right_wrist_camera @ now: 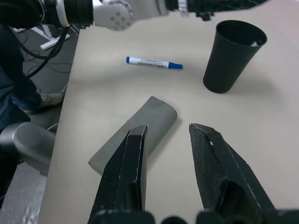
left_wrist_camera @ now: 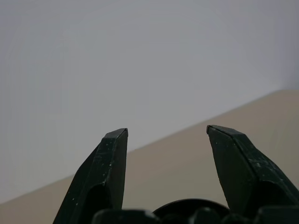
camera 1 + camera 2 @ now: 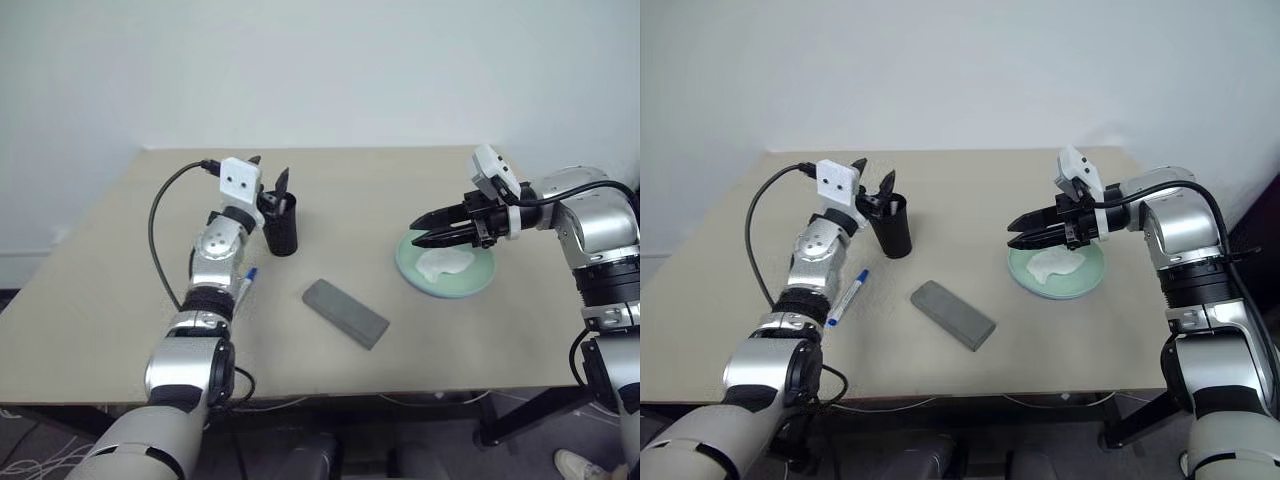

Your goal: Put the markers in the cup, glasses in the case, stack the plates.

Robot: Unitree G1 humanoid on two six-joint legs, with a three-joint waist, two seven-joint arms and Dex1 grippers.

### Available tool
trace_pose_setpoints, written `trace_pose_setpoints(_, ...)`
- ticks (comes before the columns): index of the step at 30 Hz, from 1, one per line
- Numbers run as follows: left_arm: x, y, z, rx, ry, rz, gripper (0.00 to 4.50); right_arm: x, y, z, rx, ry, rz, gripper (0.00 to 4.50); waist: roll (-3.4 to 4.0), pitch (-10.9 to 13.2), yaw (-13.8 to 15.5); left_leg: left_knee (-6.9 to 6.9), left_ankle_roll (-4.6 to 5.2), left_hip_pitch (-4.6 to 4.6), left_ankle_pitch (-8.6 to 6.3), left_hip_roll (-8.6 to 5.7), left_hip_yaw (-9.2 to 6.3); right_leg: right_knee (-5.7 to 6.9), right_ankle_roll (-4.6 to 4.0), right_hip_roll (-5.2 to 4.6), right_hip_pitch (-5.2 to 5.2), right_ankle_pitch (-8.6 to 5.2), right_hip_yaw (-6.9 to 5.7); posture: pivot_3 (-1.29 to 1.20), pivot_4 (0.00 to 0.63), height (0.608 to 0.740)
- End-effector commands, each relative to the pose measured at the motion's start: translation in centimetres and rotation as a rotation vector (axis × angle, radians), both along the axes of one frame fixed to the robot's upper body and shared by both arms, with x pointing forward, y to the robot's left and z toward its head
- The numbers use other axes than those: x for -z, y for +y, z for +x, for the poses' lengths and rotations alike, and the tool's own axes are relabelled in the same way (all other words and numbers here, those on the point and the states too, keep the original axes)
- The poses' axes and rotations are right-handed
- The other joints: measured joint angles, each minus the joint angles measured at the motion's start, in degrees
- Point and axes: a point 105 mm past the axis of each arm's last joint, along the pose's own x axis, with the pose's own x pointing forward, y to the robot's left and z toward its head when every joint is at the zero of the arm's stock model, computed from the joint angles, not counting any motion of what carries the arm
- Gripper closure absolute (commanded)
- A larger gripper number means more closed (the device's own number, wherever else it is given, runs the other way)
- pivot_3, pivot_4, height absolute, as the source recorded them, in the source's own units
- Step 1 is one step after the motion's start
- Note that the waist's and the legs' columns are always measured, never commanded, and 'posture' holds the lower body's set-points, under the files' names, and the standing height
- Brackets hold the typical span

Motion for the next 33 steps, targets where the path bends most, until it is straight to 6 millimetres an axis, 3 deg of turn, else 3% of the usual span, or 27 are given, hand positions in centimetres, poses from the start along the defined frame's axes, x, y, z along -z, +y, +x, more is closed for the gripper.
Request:
trace_pose_setpoints(1, -4.3, 1.2, -1.3, 0.015, -0.076, 0.022, 1.67, -1.7, 0.2, -0.1, -0.013, -0.056, 0.031, 2.97, 0.0, 0.0, -0.01, 0.0, 0.0, 0.0, 0.0, 0.0, -0.03, 0.0, 0.0, 0.0, 0.0, 0.0, -0.01, 0.0, 0.0, 0.737)
trace_pose_setpoints(7, -7.0, 1.9, -4.4, 0.091, 0.0, 0.04, 1.67, -1.7, 0.5, -0.1, -0.022, -0.051, 0.03, 2.97, 0.0, 0.0, 0.18, 0.01, 0.0, 0.01, 0.0, 0.0, -0.1, 0.02, -0.03, 0.01, 0.03, 0.0, -0.06, 0.0, 0.0, 0.737)
trace_pose_setpoints(10, -5.7, 2.8, -6.0, 0.09, 0.185, 0.127, 1.67, -1.6, 0.5, 0.0, -0.022, -0.052, 0.026, 2.97, 0.02, 0.0, -0.01, 0.0, 0.0, 0.02, 0.0, 0.0, -0.1, 0.05, -0.04, 0.03, 0.02, 0.0, -0.03, 0.0, 0.0, 0.737)
trace_pose_setpoints(13, -2.4, 4.9, -7.5, 0.001, 0.46, 0.164, 1.67, -1.6, 0.5, 0.0, -0.018, -0.05, 0.028, 2.97, 0.08, 0.01, -0.03, -0.12, -0.01, 0.1, 0.0, 0.0, -0.1, 0.09, -0.06, 0.12, 0.0, -0.02, 0.04, 0.0, 0.0, 0.737)
trace_pose_setpoints(17, 2.0, 6.4, -9.0, -0.103, 0.672, 0.145, 1.67, -1.5, 0.4, -0.1, -0.021, -0.046, 0.029, 2.97, 0.12, 0.02, 0.13, -0.23, -0.01, 0.15, 0.0, 0.01, -0.2, 0.12, -0.09, 0.19, -0.02, -0.02, 0.11, 0.0, 0.0, 0.737)
trace_pose_setpoints(21, 6.6, 6.1, -9.7, -0.155, 0.806, 0.137, 1.67, -1.6, 0.6, -0.1, -0.026, -0.046, 0.031, 2.97, 0.12, 0.03, 0.59, -0.24, -0.02, 0.14, 0.0, 0.01, -0.29, 0.12, -0.14, 0.15, -0.01, -0.02, 0.13, 0.0, 0.0, 0.737)
trace_pose_setpoints(27, 10.2, 5.0, -8.6, -0.185, 0.886, 0.146, 1.67, -1.6, 1.0, 0.0, -0.038, -0.047, 0.035, 2.97, 0.09, 0.02, 0.85, -0.23, -0.02, 0.11, 0.0, -0.01, -0.26, 0.09, -0.29, 0.03, -0.02, 0.01, 0.1, 0.0, 0.0, 0.737)
trace_pose_setpoints(33, 11.8, 4.7, -7.4, -0.214, 0.922, 0.174, 1.67, -1.7, 1.0, -0.1, -0.039, -0.051, 0.035, 2.97, 0.1, 0.01, 0.86, -0.25, -0.02, 0.11, 0.0, -0.02, -0.26, 0.09, -0.22, 0.01, -0.06, 0.04, 0.07, 0.0, 0.0, 0.737)
